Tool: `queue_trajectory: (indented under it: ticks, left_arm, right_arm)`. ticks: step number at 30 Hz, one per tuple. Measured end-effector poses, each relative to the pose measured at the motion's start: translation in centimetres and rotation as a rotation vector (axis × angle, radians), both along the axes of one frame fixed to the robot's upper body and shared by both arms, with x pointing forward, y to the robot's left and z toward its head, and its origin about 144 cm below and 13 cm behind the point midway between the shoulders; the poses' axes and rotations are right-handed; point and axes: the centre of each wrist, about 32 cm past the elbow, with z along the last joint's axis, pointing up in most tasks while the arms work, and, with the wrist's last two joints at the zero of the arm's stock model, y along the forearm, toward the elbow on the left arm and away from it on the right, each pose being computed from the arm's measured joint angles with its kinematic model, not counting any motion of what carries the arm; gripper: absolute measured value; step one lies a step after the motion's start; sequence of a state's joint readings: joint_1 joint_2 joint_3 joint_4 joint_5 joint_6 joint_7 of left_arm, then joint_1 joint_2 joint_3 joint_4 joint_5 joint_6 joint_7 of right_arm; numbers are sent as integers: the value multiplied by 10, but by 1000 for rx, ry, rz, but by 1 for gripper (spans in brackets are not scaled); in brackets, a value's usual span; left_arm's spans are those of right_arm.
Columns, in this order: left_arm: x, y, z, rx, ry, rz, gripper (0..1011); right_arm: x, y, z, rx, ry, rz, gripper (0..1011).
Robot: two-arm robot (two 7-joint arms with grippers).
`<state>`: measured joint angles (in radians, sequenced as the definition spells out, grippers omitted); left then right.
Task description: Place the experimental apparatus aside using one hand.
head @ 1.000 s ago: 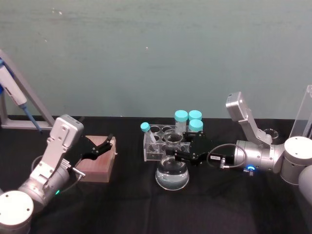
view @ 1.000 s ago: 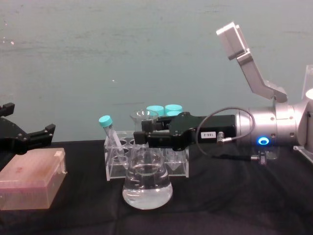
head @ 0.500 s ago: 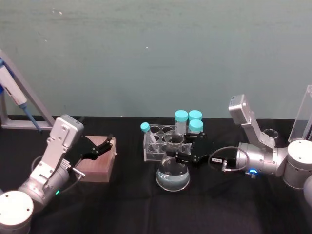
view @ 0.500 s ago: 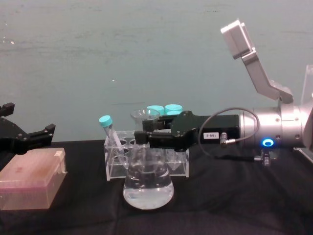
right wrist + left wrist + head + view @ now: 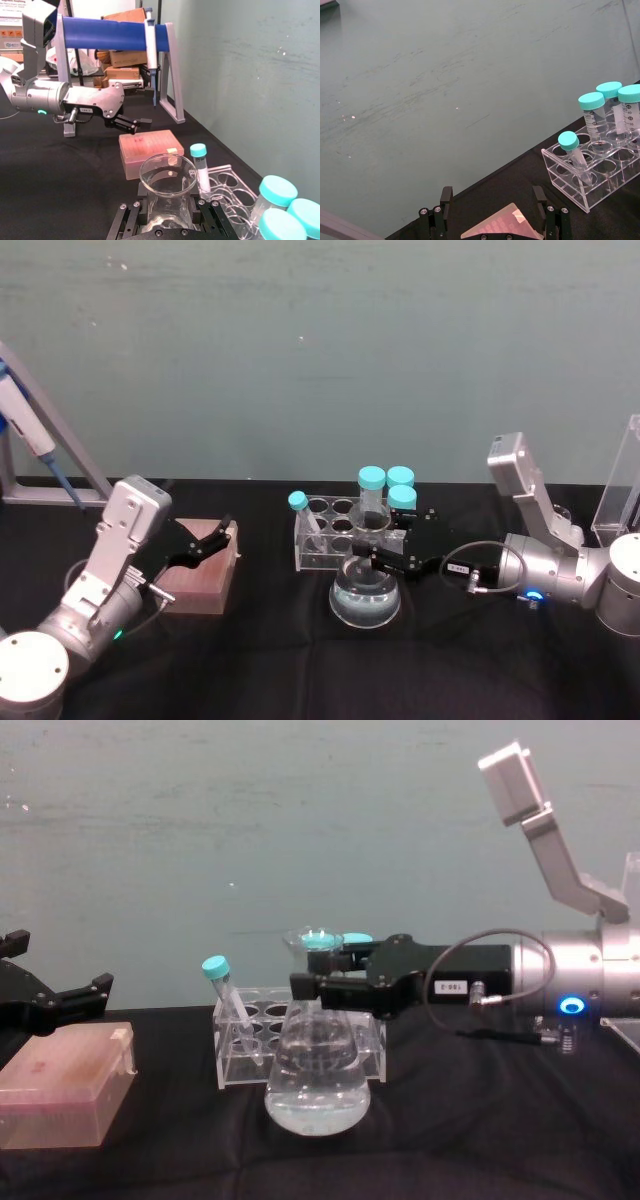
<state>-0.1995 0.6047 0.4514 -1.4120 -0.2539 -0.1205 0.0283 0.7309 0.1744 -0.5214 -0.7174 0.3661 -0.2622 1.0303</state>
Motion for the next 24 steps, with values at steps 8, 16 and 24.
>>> queue_trajectory:
  ticks: [8,16,24]
  left_arm:
    - [0,0,0,0,0,0,1000]
    - [0,0,0,0,0,0,1000]
    - [0,0,0,0,0,0,1000]
  right_arm:
    - [-12,-7,3,8,-7,-30,457]
    - [-26,-16,4,9,-11,-83,457]
    - [-35,-26,8,12,-13,-139,457]
